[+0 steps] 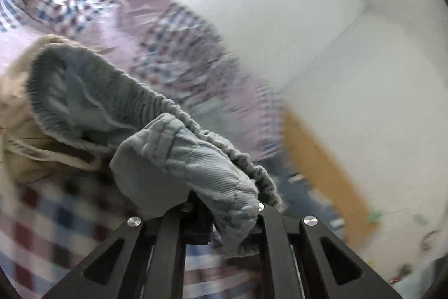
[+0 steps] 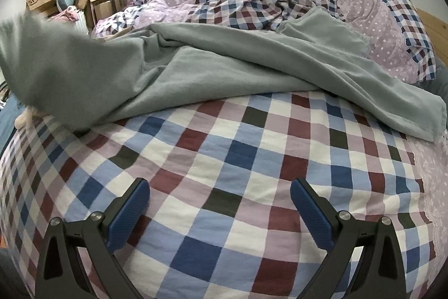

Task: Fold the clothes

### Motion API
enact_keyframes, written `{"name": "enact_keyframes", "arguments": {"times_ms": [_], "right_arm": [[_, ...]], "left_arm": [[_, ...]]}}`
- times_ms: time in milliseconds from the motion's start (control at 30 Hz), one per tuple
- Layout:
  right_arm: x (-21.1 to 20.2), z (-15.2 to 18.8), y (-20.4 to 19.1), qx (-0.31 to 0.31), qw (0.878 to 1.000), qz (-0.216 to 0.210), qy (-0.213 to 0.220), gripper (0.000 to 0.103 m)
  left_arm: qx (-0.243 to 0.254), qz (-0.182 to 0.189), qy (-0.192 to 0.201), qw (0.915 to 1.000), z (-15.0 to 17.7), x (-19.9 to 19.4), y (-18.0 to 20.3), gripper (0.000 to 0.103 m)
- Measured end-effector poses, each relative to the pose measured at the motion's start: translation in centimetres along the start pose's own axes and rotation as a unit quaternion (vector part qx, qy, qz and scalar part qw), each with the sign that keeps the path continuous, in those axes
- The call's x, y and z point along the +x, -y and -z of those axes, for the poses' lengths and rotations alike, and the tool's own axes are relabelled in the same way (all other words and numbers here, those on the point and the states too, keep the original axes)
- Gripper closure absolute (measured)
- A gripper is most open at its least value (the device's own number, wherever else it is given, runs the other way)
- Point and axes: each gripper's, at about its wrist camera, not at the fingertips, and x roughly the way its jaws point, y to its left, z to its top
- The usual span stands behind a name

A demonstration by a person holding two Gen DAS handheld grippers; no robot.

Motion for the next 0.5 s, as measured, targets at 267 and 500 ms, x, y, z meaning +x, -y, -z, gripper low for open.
{"name": "enact_keyframes", "arguments": {"times_ms": [267, 500], "right_arm": [[-3.8, -0.1, -5.4, -0.060, 0.990, -0.094, 0.083, 0.008], [-4.1, -0.1, -9.4, -0.125, 0.984, -0.084, 0.100, 0.008]], "left_arm": [[-0.120, 0.144, 0.044, 0.9812, -0.6, -1.8, -1.9, 0.095], [-0.193, 0.240, 0.093, 0.9468, -1.2, -4.3, -3.0, 0.095]]}}
